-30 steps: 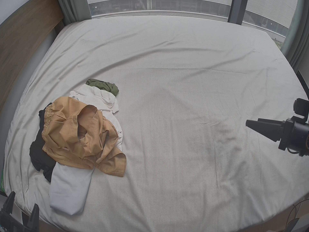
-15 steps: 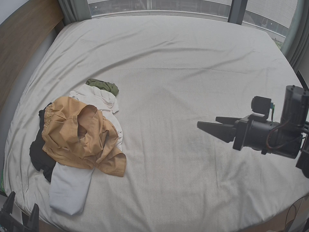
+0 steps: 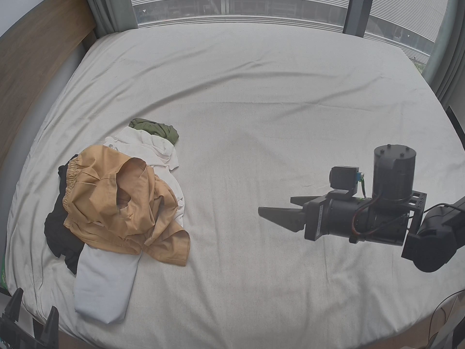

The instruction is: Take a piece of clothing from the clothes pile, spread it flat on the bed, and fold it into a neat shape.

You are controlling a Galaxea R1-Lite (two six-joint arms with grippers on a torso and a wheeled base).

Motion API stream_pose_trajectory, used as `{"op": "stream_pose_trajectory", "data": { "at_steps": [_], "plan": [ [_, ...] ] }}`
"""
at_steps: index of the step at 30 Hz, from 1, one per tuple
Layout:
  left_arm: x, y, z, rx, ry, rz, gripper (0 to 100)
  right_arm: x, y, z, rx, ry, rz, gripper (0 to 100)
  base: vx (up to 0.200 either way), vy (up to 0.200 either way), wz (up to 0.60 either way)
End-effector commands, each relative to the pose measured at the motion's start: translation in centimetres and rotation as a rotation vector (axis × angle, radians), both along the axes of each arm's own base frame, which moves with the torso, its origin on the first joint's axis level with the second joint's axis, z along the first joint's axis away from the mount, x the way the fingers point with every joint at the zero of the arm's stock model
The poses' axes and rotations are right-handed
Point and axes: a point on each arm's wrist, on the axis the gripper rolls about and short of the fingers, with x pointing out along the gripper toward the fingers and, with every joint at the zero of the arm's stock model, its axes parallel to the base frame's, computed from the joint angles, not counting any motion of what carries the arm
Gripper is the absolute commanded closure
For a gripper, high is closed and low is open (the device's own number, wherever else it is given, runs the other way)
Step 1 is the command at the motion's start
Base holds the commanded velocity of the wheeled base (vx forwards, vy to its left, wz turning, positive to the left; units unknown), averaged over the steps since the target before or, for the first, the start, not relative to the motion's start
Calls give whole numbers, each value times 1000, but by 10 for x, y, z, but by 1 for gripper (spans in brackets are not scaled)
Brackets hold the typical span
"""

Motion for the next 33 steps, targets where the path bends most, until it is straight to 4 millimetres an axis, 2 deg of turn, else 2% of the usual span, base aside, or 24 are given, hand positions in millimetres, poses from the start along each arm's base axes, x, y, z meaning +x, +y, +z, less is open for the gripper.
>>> {"op": "stream_pose_trajectory", "data": {
  "at_steps": [1,7,11,22,33],
  "plan": [
    [0,0,-5,0,1,1,0,9,14,-25,-43,62,27,0,0,0,0],
    [0,0,-5,1,1,1,0,23,26,-28,-37,55,36,0,0,0,0],
    [0,0,-5,1,2,1,0,29,34,-44,-56,87,57,0,0,0,0],
    [0,0,-5,1,2,1,0,28,78,-64,-74,101,139,0,0,0,0],
    [0,0,-5,1,2,1,0,34,108,-92,-92,128,189,0,0,0,0]
  ]
}}
